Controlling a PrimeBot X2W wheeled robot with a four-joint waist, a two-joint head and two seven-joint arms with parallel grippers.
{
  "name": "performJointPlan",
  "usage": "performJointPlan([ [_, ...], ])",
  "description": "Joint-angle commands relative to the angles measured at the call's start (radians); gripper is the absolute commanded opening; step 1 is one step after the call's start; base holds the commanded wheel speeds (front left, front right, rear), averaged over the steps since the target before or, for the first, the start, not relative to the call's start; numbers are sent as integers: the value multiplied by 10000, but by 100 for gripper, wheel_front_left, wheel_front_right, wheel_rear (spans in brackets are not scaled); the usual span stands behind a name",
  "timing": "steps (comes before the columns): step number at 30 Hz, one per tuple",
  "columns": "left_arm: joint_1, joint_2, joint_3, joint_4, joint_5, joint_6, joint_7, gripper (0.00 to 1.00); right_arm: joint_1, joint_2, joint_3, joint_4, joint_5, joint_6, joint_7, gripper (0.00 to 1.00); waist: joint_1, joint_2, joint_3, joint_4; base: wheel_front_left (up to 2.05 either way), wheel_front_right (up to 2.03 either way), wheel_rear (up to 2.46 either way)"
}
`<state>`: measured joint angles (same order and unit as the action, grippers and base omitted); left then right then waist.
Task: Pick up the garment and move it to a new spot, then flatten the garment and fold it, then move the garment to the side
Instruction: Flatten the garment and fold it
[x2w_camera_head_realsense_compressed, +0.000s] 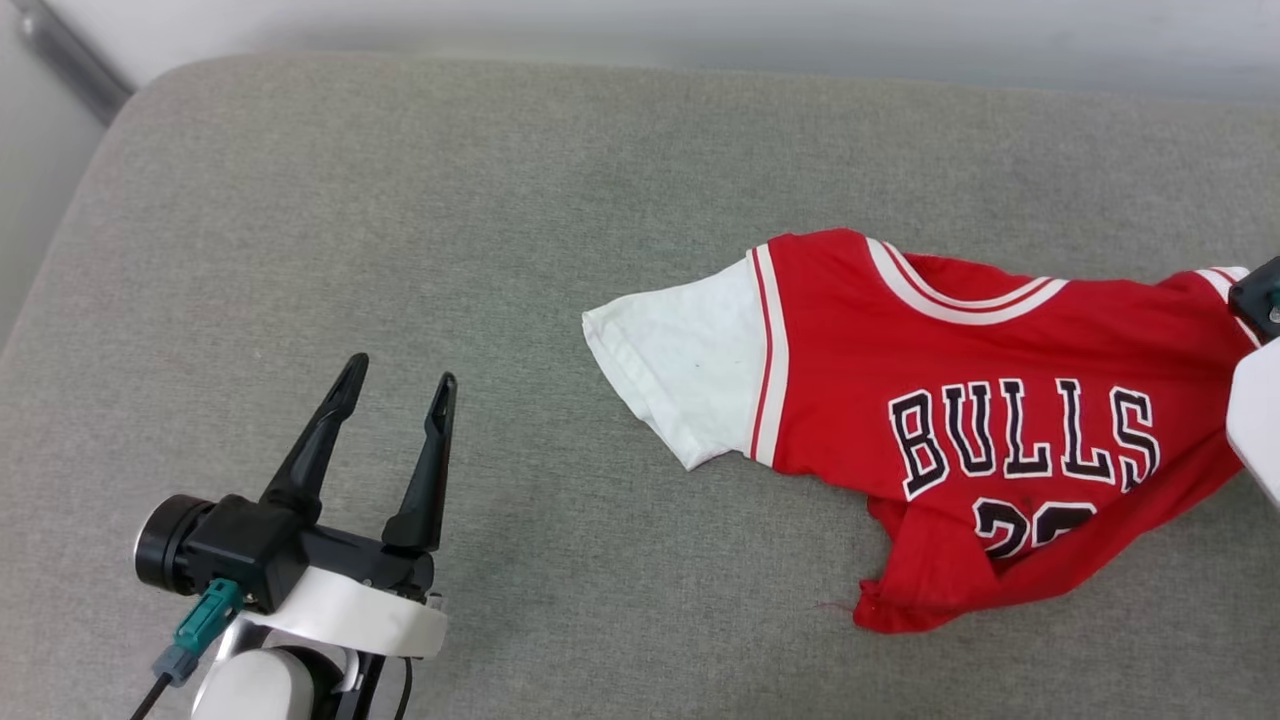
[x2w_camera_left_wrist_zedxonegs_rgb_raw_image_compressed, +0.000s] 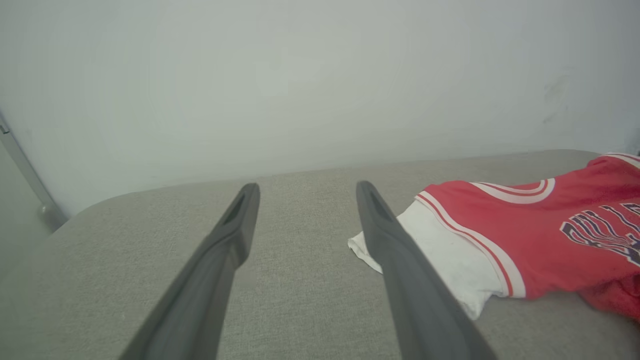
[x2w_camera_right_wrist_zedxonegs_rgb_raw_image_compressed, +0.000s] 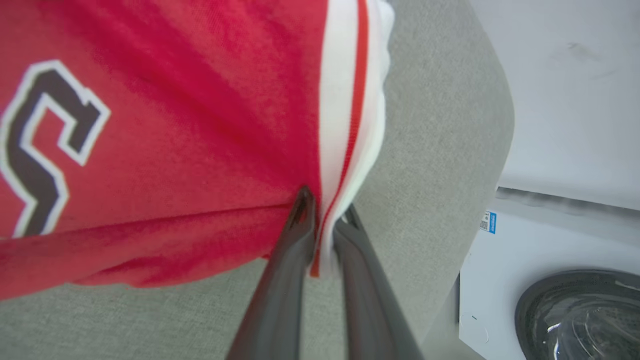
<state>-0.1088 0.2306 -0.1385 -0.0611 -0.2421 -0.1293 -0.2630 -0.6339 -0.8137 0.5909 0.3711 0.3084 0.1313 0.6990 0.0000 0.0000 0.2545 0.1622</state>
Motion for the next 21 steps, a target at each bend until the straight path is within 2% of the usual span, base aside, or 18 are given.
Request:
performJointPlan([
  [1, -92, 59, -49, 13, -47, -15, -26, 100, 117, 266, -140, 182, -66, -10, -186, 0, 0, 0, 93, -56, 0, 0, 0],
  [2, -135, 74, -84, 43, -43, -15, -26, 100, 169, 483, -321, 397, -186, -10, -384, 0, 0, 0, 124, -64, 0, 0, 0],
  [3, -180, 92, -106, 70, -38, -15, -26, 100, 224, 667, -450, 580, -351, -8, -606, 38, 0, 0, 143, -71, 0, 0, 0],
  [4, -205, 99, -126, 90, -37, -15, -26, 100, 264, 831, -558, 748, -487, -10, -825, 100, 0, 0, 151, -74, 0, 0, 0],
  [12, -143, 83, 90, 324, -128, -15, -26, 100, 419, 1964, -1298, 1424, -999, -10, -2213, 100, 0, 0, -374, -444, 0, 0, 0],
  [15, -15, -45, 379, 262, -259, -16, -26, 100, 469, 2298, -1682, 1121, -1035, -8, -2973, 100, 0, 0, -755, -735, 0, 0, 0],
  [21, 351, -194, 897, 32, -440, -16, -26, 100, 1162, 3091, -2932, -300, -683, -8, -4917, 100, 0, 0, -1346, -1365, 0, 0, 0],
])
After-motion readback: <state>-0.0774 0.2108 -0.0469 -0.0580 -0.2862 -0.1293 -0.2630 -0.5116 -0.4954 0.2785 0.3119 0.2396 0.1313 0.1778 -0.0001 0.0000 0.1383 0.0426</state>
